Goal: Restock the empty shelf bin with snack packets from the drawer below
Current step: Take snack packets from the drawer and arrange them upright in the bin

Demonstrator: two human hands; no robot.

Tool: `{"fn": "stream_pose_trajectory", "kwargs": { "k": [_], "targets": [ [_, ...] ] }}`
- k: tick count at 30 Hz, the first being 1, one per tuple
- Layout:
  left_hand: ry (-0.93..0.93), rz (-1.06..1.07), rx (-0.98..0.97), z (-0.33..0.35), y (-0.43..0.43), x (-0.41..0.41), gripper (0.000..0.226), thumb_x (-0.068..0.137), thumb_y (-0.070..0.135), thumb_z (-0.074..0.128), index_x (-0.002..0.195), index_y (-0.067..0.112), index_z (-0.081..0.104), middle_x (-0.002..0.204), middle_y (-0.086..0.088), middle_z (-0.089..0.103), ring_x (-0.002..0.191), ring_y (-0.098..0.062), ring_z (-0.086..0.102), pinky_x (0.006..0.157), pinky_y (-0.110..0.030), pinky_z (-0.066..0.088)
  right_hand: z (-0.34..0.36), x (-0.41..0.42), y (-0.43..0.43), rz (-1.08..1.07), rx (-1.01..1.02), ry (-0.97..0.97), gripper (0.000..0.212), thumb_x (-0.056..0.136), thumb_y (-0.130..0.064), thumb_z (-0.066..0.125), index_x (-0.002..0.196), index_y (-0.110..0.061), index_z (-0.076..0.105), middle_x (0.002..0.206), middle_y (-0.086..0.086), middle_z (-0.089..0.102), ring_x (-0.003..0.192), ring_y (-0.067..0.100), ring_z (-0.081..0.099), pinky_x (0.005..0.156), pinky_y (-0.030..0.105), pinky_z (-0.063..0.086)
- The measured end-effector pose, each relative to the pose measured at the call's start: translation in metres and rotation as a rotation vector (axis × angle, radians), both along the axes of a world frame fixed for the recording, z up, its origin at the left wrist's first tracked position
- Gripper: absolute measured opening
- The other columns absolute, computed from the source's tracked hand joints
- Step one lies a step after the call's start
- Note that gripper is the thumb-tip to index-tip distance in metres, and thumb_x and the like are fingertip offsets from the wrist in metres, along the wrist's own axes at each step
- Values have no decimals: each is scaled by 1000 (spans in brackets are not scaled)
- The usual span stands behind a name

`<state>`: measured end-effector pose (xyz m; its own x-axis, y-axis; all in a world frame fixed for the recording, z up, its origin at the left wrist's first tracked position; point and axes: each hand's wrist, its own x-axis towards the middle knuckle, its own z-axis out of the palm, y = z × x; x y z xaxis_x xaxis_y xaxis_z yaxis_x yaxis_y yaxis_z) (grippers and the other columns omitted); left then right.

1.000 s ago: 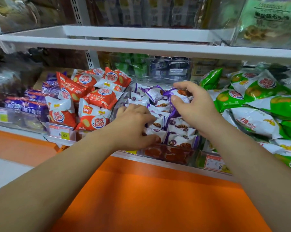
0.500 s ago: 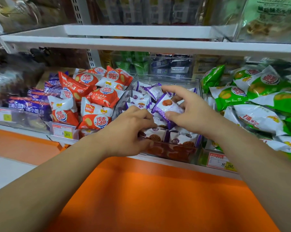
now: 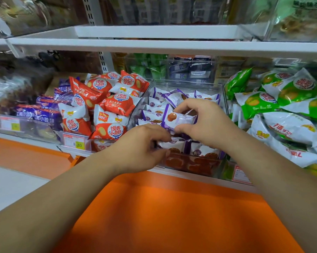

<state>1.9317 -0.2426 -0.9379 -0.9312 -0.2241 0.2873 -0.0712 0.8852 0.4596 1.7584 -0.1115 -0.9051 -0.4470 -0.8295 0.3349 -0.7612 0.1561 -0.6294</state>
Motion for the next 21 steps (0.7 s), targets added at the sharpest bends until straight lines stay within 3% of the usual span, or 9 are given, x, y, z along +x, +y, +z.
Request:
{"fn": "stream_pose_trajectory", "kwargs": {
  "k": [1, 3, 5, 8, 9, 12, 15, 18, 21],
  "targets": [
    [2, 25, 65, 2, 1, -1, 22, 90, 30, 74, 110, 21, 76, 107, 12, 72, 95, -5, 68, 80, -31, 57, -1, -1, 0, -40, -44, -71, 31, 74, -18, 90, 94, -27, 69, 99, -13, 68, 85, -4, 60, 75, 8, 44],
    [31, 84, 265, 7, 3, -5, 12, 96, 27, 69, 99, 18, 76, 90, 8, 76, 78, -5, 71, 68, -26, 56, -2, -3, -2, -135, -157, -272, 30, 70, -21, 93, 87, -27, 68, 94, -10, 70, 73, 6, 64, 70, 22, 50],
    [158, 183, 405, 14, 5, -11, 9, 98, 19, 66, 95, 14, 73, 80, 5, 75, 67, -5, 70, 59, -19, 53, 1, -3, -1, -198, -203, -368, 31, 67, -25, 95, 81, -25, 67, 89, -8, 70, 65, 5, 62, 65, 26, 46],
    [288, 277, 545, 23, 12, -21, 20, 93, 21, 73, 111, 13, 66, 90, 1, 72, 68, -5, 68, 58, -20, 54, 8, 1, 6, -151, -230, -412, 28, 70, -24, 94, 73, -19, 67, 83, -1, 70, 68, 4, 63, 67, 28, 52],
    [285, 264, 604, 25, 16, -23, 28, 91, 21, 75, 116, 14, 64, 92, -4, 72, 73, -8, 69, 61, -23, 56, 11, 4, 9, -114, -246, -459, 26, 71, -20, 93, 75, -14, 68, 83, 6, 71, 69, 6, 65, 68, 27, 55],
    [270, 214, 749, 26, 24, -25, 37, 88, 19, 80, 120, 13, 62, 97, -29, 67, 78, -27, 64, 69, -49, 58, 14, 8, 17, -10, -234, -569, 23, 76, -7, 88, 87, -1, 69, 83, 16, 74, 64, 15, 68, 64, 25, 59],
    [299, 261, 754, 26, 20, -22, 42, 87, 12, 79, 125, 15, 62, 100, -14, 74, 77, -26, 73, 61, -36, 61, 20, -1, 30, 19, -24, -369, 22, 77, -9, 88, 91, -9, 70, 83, 11, 77, 74, 22, 74, 72, 34, 62],
    [290, 309, 516, 28, 17, -19, 44, 86, 16, 81, 126, 22, 65, 100, -1, 68, 78, -6, 65, 75, -22, 59, 24, -14, 44, -33, 360, 209, 22, 71, -33, 90, 81, -25, 71, 76, -10, 72, 75, 12, 67, 74, 35, 58],
    [253, 287, 342, 26, 17, -19, 43, 87, 20, 80, 127, 25, 65, 106, 4, 69, 91, -8, 68, 83, -21, 56, 25, -14, 52, -38, 560, 364, 13, 76, -36, 82, 86, -30, 75, 80, -17, 71, 83, 9, 66, 81, 35, 58]
  ]
}}
